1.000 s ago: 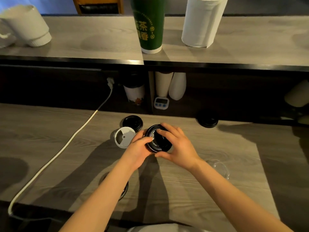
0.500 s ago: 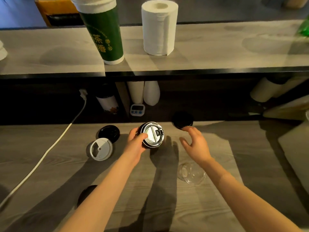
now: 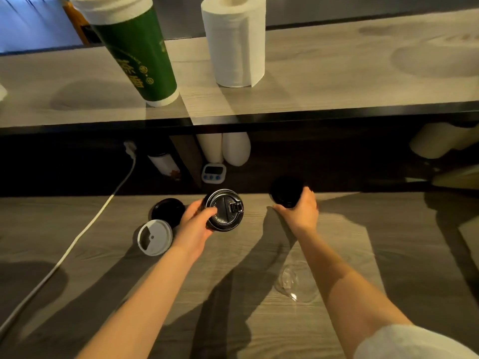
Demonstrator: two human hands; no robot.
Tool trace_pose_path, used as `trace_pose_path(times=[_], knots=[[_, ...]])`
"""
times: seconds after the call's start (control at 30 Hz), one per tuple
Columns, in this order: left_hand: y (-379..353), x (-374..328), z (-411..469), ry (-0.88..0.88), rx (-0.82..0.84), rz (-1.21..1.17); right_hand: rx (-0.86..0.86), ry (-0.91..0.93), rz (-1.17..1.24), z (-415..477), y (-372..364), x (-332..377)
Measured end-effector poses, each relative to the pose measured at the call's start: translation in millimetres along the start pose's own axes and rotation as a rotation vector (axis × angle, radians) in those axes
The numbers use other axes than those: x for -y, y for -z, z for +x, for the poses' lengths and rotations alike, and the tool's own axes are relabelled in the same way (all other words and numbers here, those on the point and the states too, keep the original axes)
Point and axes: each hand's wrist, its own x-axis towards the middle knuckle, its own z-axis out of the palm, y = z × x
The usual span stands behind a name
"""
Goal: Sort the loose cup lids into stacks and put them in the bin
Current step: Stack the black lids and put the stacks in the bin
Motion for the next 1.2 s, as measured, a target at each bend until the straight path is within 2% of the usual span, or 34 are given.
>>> trace_pose_path(times=[0.27, 0.53, 0.77, 0.9, 1.07, 1.2], knots=[[0.6, 8.6, -1.7, 0.013, 0.014, 0.036, -0.091, 0.109, -0.018, -19.0, 5.1, -9.7], [-14.7, 22.5, -17.0, 0.071, 0.049, 0.067, 0.014, 0.148, 0.236, -74.2, 34.3, -15.2], [-44.7, 29.0, -43.5, 0.127, 0.147, 0.036, -0.042, 0.273, 0.405, -112.9, 89.3, -8.5], [-70.6, 36.8, -62.3, 0.169, 0.238, 0.027, -0.004, 0.366, 0.365, -140.7, 116.4, -5.0], [-97.1, 46.8, -95.8, 0.212, 0.335, -0.021, -0.060, 0.375, 0.358, -159.0, 131.5, -10.4], [-96.6, 49.0, -111.1, 0.253, 0.385, -0.046, -0.026, 0.406, 0.263, -169.6, 138.8, -13.6]])
